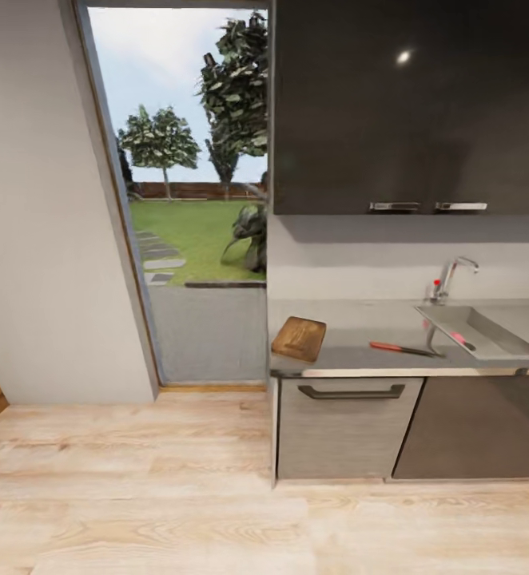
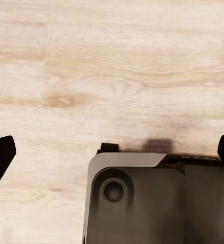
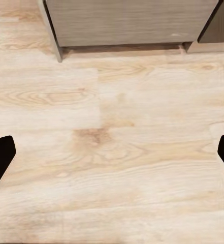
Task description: In the kitchen, take the Vidalia onion out of the sink, dice it on the chopping board with the paring knife, put the diced onion into the bowl on the countertop, then place both the paring knife and the chopping board into the sink.
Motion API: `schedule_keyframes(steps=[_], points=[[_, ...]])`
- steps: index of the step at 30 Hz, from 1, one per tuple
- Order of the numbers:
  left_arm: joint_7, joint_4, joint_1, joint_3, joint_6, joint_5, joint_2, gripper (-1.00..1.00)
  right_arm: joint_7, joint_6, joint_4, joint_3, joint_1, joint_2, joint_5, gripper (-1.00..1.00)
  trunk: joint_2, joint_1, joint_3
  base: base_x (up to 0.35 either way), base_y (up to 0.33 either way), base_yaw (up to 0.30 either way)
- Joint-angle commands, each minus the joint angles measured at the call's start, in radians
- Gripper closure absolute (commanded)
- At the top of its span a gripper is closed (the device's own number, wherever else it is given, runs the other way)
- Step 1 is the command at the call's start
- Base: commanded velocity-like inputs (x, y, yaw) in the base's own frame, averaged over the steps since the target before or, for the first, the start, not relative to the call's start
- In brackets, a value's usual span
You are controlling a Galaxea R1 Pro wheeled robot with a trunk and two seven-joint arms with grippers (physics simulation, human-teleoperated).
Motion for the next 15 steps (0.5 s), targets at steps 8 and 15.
schedule_keyframes(steps=[8,15], points=[[0.000,0.001,0.000,-0.001,-0.003,0.002,0.000,-1.00,-0.004,-0.003,0.001,0.000,-0.001,0.000,-0.002,-1.00,-0.001,0.001,0.008,0.265,0.223,-0.216],[0.000,0.001,0.000,-0.003,-0.004,0.002,0.000,-1.00,-0.004,-0.003,0.001,0.000,-0.001,0.001,-0.003,-1.00,-0.001,0.001,0.014,0.165,0.249,-0.171]])
